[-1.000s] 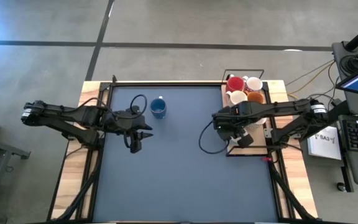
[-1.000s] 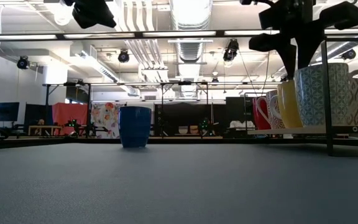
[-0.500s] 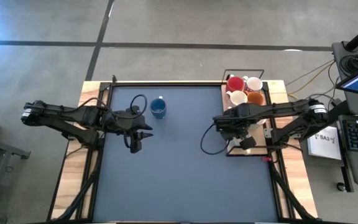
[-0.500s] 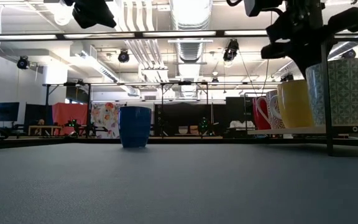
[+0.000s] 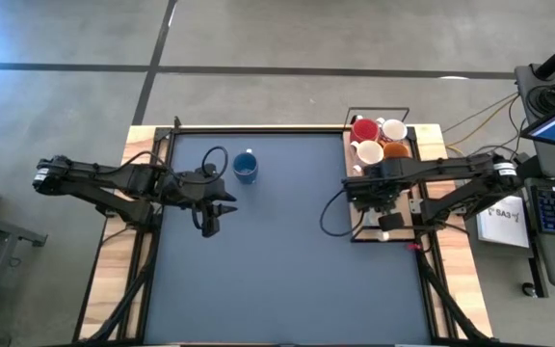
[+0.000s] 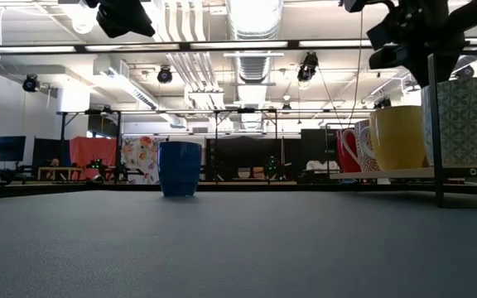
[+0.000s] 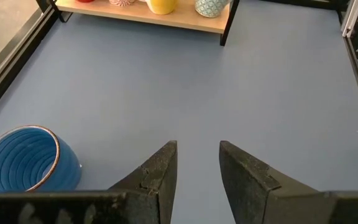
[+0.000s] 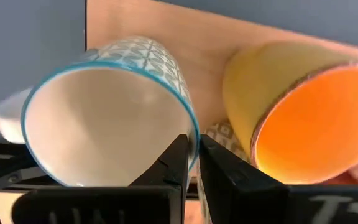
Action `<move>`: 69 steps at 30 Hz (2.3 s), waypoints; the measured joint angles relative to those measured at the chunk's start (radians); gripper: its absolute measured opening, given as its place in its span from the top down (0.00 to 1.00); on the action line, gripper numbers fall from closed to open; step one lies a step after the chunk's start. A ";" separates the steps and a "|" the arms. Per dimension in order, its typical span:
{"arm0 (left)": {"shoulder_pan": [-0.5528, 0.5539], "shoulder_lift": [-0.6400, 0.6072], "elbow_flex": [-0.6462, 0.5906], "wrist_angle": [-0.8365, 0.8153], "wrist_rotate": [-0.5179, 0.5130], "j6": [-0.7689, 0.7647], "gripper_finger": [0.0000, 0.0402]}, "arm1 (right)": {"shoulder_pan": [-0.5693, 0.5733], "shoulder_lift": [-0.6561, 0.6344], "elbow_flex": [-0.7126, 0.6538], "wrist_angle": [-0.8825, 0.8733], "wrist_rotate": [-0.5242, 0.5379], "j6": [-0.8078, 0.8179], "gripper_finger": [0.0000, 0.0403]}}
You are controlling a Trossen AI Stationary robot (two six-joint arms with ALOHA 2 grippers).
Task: Place coffee mugs
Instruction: Put the gray patterned mug on the shelf
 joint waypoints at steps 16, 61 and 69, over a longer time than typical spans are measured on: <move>0.002 0.000 0.000 0.008 0.000 0.001 0.75 | 0.000 -0.029 -0.073 -0.024 -0.027 0.072 0.93; 0.002 0.000 0.000 0.015 -0.001 0.001 0.75 | -0.001 -0.098 -0.137 -0.042 0.030 0.052 0.93; 0.002 0.000 0.000 0.015 -0.001 0.002 0.75 | -0.001 -0.098 -0.137 -0.044 0.022 0.106 0.93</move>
